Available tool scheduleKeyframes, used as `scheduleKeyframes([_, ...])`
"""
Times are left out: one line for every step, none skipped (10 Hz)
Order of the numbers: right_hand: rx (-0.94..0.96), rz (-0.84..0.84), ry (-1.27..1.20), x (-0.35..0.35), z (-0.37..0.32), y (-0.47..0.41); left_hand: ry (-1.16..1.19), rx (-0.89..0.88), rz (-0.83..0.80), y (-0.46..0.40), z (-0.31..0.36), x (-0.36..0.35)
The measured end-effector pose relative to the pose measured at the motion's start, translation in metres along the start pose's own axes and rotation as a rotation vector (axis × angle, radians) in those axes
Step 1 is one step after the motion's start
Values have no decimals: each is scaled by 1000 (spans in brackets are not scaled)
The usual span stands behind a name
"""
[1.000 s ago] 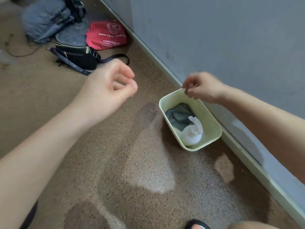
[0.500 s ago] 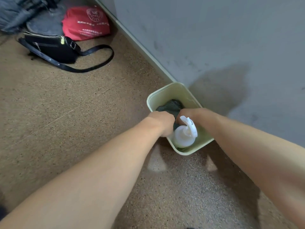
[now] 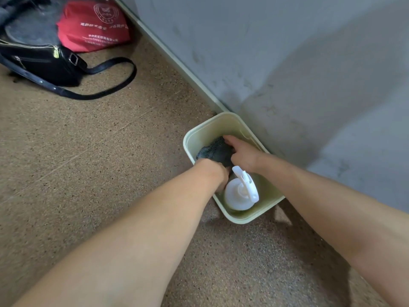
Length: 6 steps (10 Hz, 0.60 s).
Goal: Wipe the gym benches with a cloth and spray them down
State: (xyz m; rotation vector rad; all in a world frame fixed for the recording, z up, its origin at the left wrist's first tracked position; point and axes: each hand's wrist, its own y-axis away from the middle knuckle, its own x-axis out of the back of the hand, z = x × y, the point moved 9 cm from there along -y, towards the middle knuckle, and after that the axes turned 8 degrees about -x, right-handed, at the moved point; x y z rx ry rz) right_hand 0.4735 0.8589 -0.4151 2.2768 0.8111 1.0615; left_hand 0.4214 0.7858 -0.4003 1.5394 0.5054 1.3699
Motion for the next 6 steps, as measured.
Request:
scheduleKeyframes([4,43,145,2,-2,1,-29,-20,-12,-10,1,-5])
scheduleKeyframes([33,97,277,4,1,-3,53,51,3,-16,-8,-9])
scheduleKeyframes([3,-52,458,-14,10,-4,83,104,-3,-15,-11,-10])
scheduleKeyframes([-35,-93,545,-21,17,-8,27,17,-24,-9,-4,-4])
scheduleKeyframes([-137,-141,574,-23,15,-2,-7,-3,59,2,0,7])
scheduleKeyframes([-137,-56,382,-3,-1,3,-14,-25,317,27,-10,32])
